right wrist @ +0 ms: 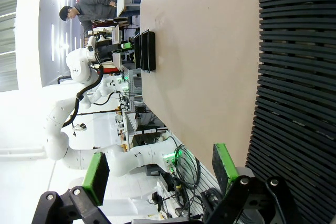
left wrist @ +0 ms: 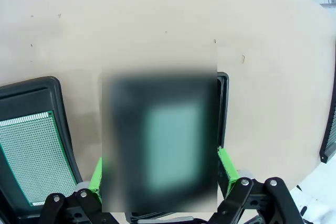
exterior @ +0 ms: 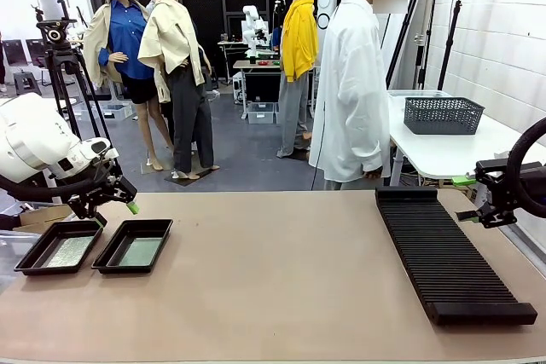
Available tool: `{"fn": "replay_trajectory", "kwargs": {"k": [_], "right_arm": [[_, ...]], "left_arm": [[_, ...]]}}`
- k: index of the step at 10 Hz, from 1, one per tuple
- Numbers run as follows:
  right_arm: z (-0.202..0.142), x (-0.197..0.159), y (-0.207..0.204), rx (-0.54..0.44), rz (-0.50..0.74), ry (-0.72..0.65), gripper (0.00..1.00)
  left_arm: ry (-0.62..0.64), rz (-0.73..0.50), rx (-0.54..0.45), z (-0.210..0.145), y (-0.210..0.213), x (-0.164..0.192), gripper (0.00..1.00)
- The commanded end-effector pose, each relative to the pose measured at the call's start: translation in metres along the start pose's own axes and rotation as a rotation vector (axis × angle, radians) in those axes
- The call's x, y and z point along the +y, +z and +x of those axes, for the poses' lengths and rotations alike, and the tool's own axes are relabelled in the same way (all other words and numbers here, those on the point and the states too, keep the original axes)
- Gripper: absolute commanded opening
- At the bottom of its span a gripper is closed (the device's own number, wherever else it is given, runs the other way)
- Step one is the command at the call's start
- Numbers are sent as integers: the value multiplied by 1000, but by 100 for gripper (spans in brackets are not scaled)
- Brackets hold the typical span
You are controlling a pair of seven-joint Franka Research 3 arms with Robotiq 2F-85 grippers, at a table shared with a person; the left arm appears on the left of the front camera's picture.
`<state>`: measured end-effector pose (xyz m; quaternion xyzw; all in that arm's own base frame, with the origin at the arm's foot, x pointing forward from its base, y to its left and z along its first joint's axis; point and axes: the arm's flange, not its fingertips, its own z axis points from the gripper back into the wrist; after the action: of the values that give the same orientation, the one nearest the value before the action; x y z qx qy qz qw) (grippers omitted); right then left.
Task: Inspect and transfer BCBs to ESD trays.
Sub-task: Pick up the ESD tray and place it on the left side of the table.
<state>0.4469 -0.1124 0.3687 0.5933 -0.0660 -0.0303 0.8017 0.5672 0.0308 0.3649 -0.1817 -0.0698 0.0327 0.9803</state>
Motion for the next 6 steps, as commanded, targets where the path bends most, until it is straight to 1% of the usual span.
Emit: {"fn": "replay_trajectory", "kwargs": {"k": [1, 2, 4, 5, 6], "right_arm": [[-3, 1, -1, -7, -8, 0, 100], [-3, 1, -1, -7, -8, 0, 100], [-3, 1, -1, -7, -8, 0, 100], [-3, 1, -1, -7, -8, 0, 100], [-3, 1, -1, -7, -8, 0, 100]], "left_arm": [[1, 0, -2, 0, 1, 0, 100], [0, 0, 0, 0, 0, 0, 100], [96, -232, 91, 3, 38, 8, 100], [124, -359, 74, 4, 63, 14, 100], [127, -410, 63, 3, 76, 19, 100]]}}
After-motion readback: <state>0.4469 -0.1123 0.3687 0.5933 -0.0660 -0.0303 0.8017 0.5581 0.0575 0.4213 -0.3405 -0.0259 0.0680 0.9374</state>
